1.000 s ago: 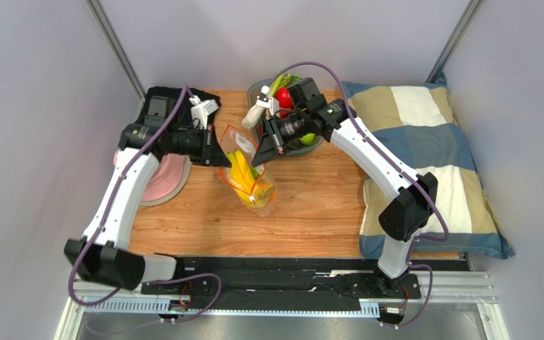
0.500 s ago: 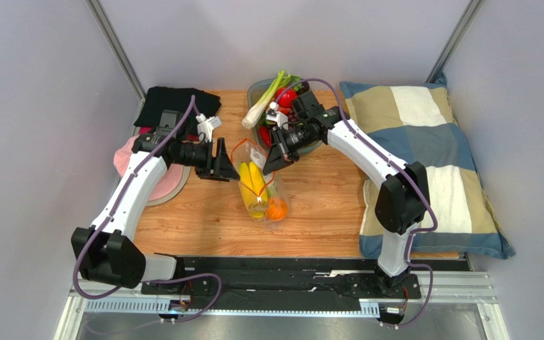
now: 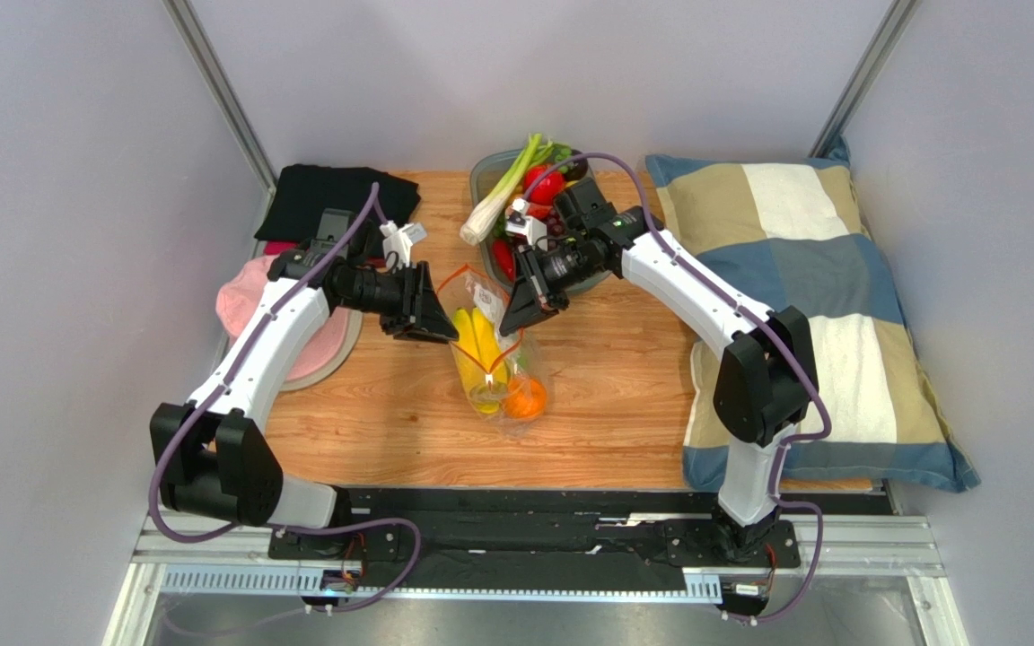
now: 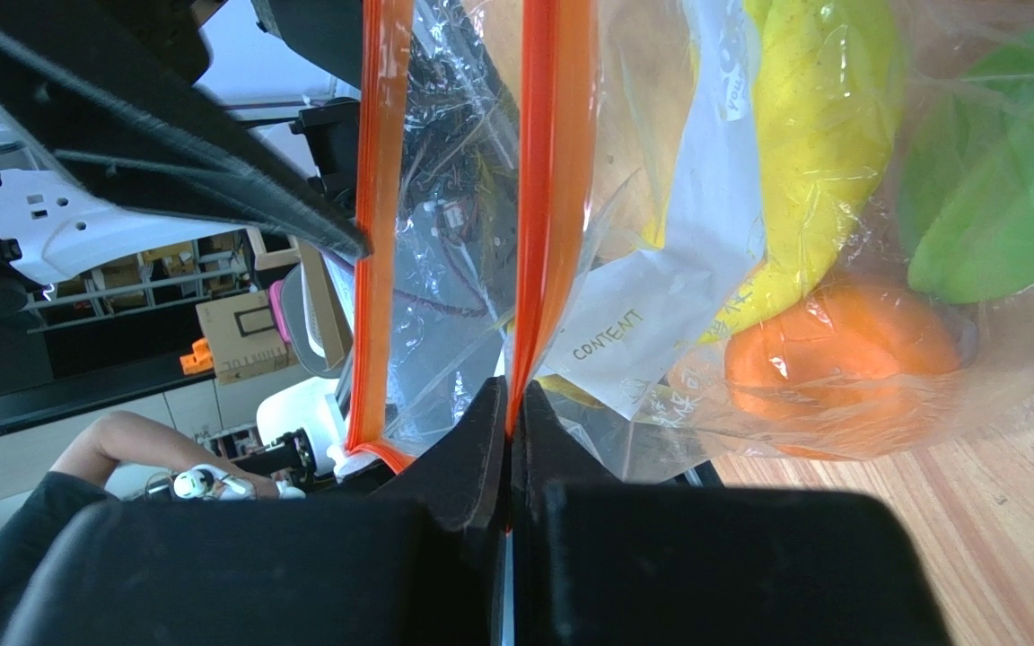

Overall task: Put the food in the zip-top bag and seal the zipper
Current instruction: Adjust the zipper food storage bag at the center of the board, then pick up the fake fruit from the bin.

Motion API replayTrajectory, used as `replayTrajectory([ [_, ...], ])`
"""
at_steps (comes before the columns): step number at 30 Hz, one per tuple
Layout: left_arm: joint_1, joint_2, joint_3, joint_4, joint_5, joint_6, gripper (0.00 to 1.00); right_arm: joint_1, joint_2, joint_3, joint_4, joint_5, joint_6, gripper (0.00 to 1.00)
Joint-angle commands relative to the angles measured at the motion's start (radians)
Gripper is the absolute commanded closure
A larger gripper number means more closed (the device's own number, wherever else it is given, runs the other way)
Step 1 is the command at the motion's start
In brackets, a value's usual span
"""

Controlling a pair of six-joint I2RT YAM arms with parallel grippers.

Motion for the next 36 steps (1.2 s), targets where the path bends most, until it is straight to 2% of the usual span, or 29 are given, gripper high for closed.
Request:
replayTrajectory([
  [1,-0.003,0.024,0.071,-0.068,-0.004,0.081,0.8,0.005,-0.066,0.028,0.041,-0.008,-0.014,1.0],
  [3,-0.003,0.009,0.152,-0.162,0.022,0.18,0.96,0.005,-0.069,0.047,0.051,-0.006,-0.011,1.0],
  [4,-0.003,-0.006,0.176,-0.18,0.034,0.196,1.0,0.005,-0.069,0.054,0.053,-0.003,-0.007,1.0],
  [8,-0.003,-0.106,0.226,-0.23,0.015,0.234,1.0,0.004,-0.06,0.066,0.048,0.063,-0.029,1.0],
  [12,-0.003,-0.078,0.232,-0.325,0.022,0.273,1.0,0.004,-0.031,0.104,0.041,0.114,-0.046,1.0],
  [18,0.012,-0.055,0.196,-0.233,-0.013,0.244,1.0,0.004,0.066,0.204,0.042,0.146,-0.066,0.98],
  [21,0.053,-0.032,0.192,-0.202,0.005,0.202,1.0,0.001,0.098,0.251,0.041,0.17,-0.075,0.85],
  [22,0.064,-0.035,0.18,-0.179,0.011,0.192,1.0,-0.003,0.1,0.267,0.041,0.181,-0.076,0.72],
  [24,0.084,-0.042,0.17,-0.165,0.015,0.173,1.0,-0.018,0.097,0.279,0.042,0.187,-0.076,0.6],
  [25,0.089,-0.045,0.164,-0.158,0.015,0.173,1.0,-0.027,0.095,0.29,0.042,0.195,-0.078,0.48],
  [28,0.096,-0.058,0.154,-0.141,0.018,0.159,1.0,-0.081,0.095,0.308,0.055,0.215,-0.072,0.31],
  [31,0.098,-0.066,0.144,-0.119,0.013,0.147,1.0,-0.136,0.111,0.343,0.062,0.265,-0.102,0.26],
  [33,0.098,-0.066,0.147,-0.116,0.013,0.144,1.0,-0.164,0.123,0.37,0.062,0.304,-0.157,0.25],
  [36,0.099,-0.062,0.155,-0.115,0.008,0.142,1.0,-0.187,0.153,0.399,0.068,0.449,-0.219,0.25],
])
